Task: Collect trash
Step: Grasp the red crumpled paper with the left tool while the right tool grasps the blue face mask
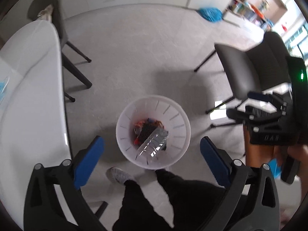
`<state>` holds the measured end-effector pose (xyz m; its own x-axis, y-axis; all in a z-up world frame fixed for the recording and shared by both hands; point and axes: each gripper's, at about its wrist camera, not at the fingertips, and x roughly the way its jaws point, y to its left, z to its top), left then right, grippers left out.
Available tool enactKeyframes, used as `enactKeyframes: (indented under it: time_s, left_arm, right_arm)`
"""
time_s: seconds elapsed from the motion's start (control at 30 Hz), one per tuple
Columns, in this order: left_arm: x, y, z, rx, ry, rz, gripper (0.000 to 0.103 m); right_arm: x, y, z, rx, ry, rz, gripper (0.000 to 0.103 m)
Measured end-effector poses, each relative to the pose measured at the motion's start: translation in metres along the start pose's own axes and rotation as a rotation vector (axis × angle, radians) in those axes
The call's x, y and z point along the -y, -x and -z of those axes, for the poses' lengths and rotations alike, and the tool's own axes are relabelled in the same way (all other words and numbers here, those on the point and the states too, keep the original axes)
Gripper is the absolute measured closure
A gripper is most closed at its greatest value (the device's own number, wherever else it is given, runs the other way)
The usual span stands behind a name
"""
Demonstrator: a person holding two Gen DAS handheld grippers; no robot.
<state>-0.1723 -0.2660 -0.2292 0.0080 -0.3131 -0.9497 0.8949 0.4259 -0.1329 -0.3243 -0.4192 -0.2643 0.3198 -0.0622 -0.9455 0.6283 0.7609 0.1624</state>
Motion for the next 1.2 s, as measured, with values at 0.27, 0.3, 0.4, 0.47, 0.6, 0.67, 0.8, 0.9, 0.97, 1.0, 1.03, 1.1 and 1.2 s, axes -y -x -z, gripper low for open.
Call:
enactKeyframes:
  time_s: [0.27,0.3,0.4,0.47,0.6,0.67,0.8,0.9,0.97,1.0,1.03,1.1,1.2]
  left_arm:
    - [-0.030,0.037,-0.001,0.071,0.110,-0.035,0.008]
    - [-0.033,0.041,-0.001,0.078,0.115,-0.044,0.008]
    - [-0.051,0.055,0.004,0.110,0.144,-0.080,0.008]
    - [-0.067,0.065,0.009,0.132,0.183,-0.105,0.008]
    - [-0.113,0.087,0.025,0.172,0.279,-0.147,0.008]
    - [-0.137,0.097,0.034,0.190,0.327,-0.172,0.008]
    - [-0.192,0.115,0.055,0.222,0.420,-0.229,0.008]
    - [-0.243,0.127,0.069,0.223,0.485,-0.300,0.008]
    - [-0.283,0.135,0.075,0.235,0.531,-0.338,0.008]
    - [-0.301,0.138,0.077,0.240,0.555,-0.351,0.008]
    - [-0.324,0.141,0.079,0.243,0.584,-0.372,0.008]
    - [-0.362,0.144,0.080,0.248,0.613,-0.401,0.008]
    - [-0.422,0.142,0.077,0.239,0.638,-0.434,0.008]
  right_arm:
    - [-0.026,0.010,-0.020,0.031,0.027,-0.049,0.003]
    - [-0.032,0.011,-0.022,0.034,0.032,-0.055,0.003]
    - [-0.056,0.014,-0.028,0.043,0.058,-0.079,0.003]
    - [-0.077,0.016,-0.035,0.048,0.081,-0.096,0.003]
    - [-0.122,0.022,-0.048,0.062,0.131,-0.138,0.003]
    - [-0.151,0.023,-0.058,0.067,0.171,-0.156,0.003]
    - [-0.209,0.023,-0.078,0.076,0.253,-0.191,0.003]
    - [-0.256,0.019,-0.094,0.079,0.312,-0.201,0.003]
    - [-0.289,0.017,-0.104,0.081,0.341,-0.208,0.003]
    - [-0.302,0.016,-0.108,0.083,0.352,-0.213,0.003]
    - [-0.317,0.015,-0.114,0.086,0.365,-0.218,0.003]
    - [-0.349,0.010,-0.124,0.092,0.389,-0.216,0.003]
    - [-0.384,0.003,-0.137,0.099,0.399,-0.215,0.003]
